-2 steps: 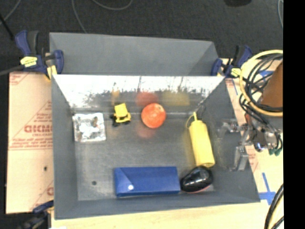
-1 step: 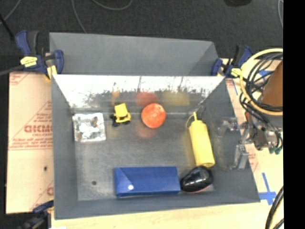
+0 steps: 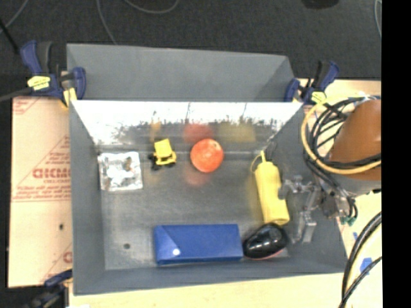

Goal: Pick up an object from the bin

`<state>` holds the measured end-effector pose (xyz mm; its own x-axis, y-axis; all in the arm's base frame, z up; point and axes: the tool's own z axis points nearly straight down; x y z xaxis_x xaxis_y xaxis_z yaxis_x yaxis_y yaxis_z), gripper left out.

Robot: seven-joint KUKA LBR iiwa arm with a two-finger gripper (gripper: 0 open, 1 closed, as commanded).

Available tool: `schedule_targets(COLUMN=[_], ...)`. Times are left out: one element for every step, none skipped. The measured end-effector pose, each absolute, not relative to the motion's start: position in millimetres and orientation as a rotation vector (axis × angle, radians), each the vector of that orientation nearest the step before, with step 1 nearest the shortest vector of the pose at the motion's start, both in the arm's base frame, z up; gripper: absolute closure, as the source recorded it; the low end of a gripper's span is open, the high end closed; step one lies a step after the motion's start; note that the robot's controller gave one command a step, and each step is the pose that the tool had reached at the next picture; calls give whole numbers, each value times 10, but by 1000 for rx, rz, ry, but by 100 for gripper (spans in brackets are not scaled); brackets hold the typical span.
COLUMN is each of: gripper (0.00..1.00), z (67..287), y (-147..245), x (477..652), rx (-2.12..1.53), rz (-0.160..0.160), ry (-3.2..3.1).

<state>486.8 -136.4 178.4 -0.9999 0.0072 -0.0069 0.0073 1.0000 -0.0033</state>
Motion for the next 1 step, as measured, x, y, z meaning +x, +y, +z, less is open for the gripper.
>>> schedule_targets(gripper=[0], z=[1598], y=[-1047], x=[4723], rx=[-63], rz=[-3], ry=[3138])
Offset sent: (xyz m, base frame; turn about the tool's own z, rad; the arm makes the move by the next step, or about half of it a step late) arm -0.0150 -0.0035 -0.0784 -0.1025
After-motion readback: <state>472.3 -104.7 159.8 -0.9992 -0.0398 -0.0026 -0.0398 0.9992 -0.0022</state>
